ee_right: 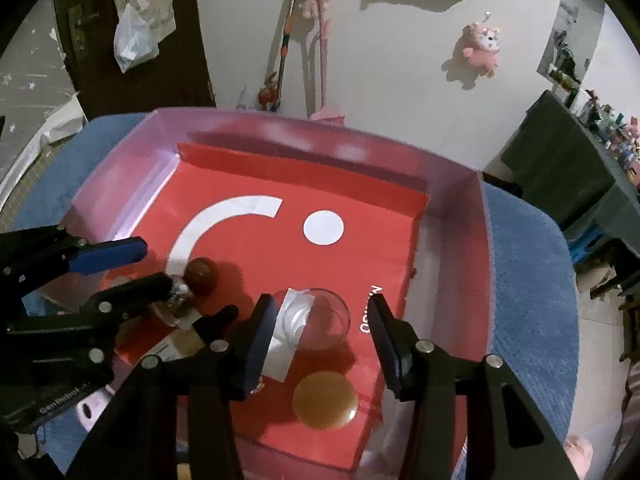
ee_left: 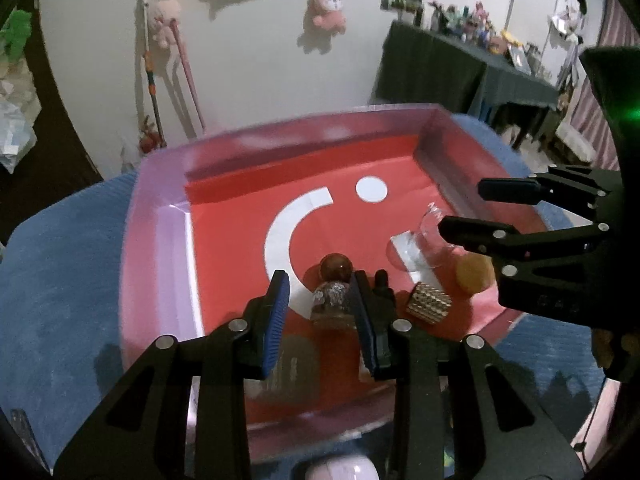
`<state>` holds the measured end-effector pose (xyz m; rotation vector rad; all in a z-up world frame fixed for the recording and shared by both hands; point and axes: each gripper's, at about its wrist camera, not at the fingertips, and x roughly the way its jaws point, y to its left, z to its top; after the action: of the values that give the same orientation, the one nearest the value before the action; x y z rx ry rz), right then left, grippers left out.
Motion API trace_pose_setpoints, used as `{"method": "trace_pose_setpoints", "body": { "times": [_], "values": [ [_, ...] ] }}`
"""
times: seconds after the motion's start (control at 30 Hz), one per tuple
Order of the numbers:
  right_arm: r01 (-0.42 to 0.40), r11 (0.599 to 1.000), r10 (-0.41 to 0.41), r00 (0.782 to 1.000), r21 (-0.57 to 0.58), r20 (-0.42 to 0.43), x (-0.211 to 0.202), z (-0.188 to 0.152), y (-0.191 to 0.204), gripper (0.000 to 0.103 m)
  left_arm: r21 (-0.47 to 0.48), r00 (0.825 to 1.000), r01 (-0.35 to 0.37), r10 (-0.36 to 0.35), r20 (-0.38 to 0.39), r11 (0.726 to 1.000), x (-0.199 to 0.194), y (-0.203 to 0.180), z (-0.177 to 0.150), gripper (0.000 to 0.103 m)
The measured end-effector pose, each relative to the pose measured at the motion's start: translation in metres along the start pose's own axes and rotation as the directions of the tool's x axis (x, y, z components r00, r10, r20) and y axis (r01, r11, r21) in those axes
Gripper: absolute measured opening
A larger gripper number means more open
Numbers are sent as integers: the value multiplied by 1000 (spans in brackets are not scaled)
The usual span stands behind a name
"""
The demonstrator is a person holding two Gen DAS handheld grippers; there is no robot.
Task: Organize rigid objects
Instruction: 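Withdraw both grippers from the box back over the table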
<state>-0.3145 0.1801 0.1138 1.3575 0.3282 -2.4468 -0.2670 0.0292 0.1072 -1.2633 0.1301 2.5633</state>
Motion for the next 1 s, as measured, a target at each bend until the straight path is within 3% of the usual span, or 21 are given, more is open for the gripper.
{"method": "trace_pose_setpoints", "body": {
  "times": [0.03,0.13,0.2,0.33,0.63,0.8,1.0],
  "values": [
    [3,1000,-3,1000,4,14,-7,-1,0,56,-6,1000,0,1,24,1000,-11,0,-2,32],
    [4,1000,-5,997,18,73,-30,-6,-1,67,-19,995,-2,4,101,1000,-38,-2,-8,78],
    [4,999,-8,993,34,115,-49,-11,-1,67,-7,986,-10,11,166,1000,-57,-6,-15,79],
    [7,998,-20,978,60,209,-90,-25,1,77,-20,974,-17,21,225,1000,-92,-14,-31,79],
    [28,998,-46,918,53,395,-183,-96,29,102,-25,927,-80,84,367,996,-158,-30,-82,90],
    [20,997,-50,887,70,458,-208,-139,45,103,-54,900,-93,107,422,994,-179,-35,-118,91],
    [20,994,-71,857,106,510,-214,-183,58,103,-100,895,-80,116,430,992,-174,-34,-157,92]
  ]
}}
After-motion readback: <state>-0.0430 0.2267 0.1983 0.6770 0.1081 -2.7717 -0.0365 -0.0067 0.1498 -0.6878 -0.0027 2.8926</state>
